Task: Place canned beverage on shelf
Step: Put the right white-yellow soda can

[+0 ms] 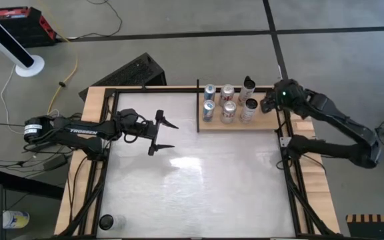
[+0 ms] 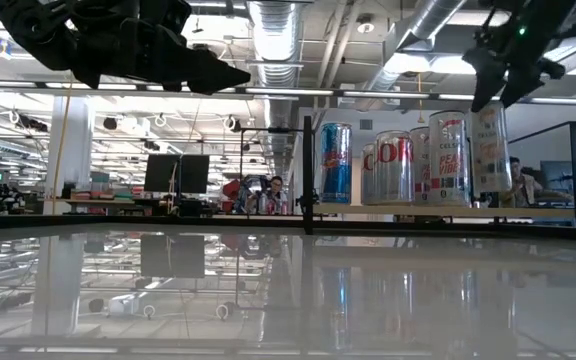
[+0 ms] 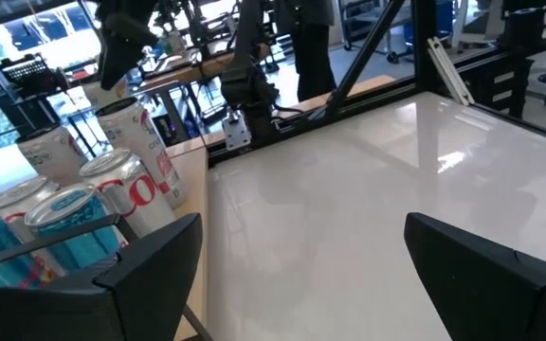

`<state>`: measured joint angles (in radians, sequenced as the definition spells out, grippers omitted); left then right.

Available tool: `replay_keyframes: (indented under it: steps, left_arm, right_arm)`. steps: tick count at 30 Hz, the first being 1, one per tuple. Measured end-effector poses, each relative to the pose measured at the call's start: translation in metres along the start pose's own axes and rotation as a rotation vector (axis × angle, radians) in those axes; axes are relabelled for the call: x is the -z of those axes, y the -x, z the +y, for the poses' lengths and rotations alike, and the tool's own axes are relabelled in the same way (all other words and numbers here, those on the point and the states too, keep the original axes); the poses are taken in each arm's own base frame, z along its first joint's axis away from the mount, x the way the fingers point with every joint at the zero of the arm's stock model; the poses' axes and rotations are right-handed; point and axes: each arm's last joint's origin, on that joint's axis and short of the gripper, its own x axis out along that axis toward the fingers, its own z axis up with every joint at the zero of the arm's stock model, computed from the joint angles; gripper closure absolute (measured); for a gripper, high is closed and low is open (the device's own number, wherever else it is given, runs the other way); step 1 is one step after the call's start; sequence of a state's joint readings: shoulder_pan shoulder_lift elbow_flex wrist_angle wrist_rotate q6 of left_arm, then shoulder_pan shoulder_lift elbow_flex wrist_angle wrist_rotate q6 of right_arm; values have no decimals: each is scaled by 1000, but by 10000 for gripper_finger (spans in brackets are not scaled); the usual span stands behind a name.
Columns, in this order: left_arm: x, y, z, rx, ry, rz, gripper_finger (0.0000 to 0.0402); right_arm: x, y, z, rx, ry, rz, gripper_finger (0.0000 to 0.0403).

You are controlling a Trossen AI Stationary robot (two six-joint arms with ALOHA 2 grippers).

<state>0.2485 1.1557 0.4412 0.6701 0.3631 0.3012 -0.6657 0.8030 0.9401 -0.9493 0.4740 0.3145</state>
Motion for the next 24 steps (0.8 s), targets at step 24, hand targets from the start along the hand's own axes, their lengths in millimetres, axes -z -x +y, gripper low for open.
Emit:
replay_keyframes:
  steps: [24]
  left_arm:
    - [1,0,0,-7,70,11,49]
  right_arm:
    - [-8,-26,-17,24,-37,21,135]
